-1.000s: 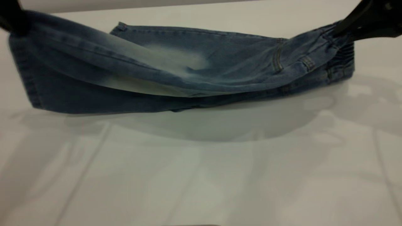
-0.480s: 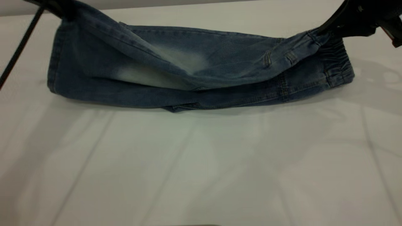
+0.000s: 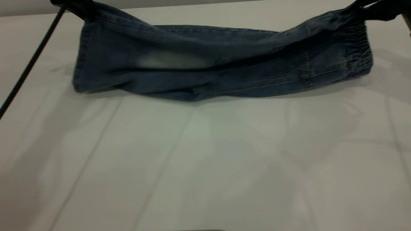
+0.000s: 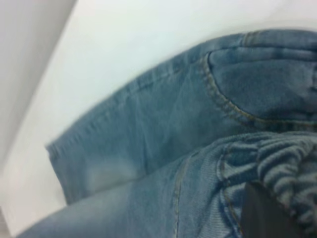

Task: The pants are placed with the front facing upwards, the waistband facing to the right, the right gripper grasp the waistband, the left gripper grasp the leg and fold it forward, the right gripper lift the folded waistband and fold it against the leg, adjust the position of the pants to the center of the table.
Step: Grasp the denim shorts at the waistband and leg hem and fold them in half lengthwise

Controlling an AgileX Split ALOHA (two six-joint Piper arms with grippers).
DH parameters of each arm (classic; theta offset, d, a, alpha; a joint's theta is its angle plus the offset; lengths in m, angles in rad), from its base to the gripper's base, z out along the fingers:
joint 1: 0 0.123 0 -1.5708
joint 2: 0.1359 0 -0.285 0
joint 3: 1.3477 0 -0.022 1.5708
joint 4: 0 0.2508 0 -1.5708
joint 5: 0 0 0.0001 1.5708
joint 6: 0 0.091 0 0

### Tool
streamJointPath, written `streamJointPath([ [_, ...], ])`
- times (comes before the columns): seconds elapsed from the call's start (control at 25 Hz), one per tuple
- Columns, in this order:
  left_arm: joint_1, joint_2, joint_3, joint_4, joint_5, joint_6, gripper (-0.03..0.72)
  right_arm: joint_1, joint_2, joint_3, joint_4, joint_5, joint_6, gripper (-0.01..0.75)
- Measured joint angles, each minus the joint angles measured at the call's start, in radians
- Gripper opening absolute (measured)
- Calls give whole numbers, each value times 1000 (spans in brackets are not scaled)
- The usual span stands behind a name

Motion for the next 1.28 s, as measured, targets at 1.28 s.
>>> streamJointPath([
  [1.28,1,288,-279,0,-97,-55,36,-25,173,-68,264,-13,114,62],
])
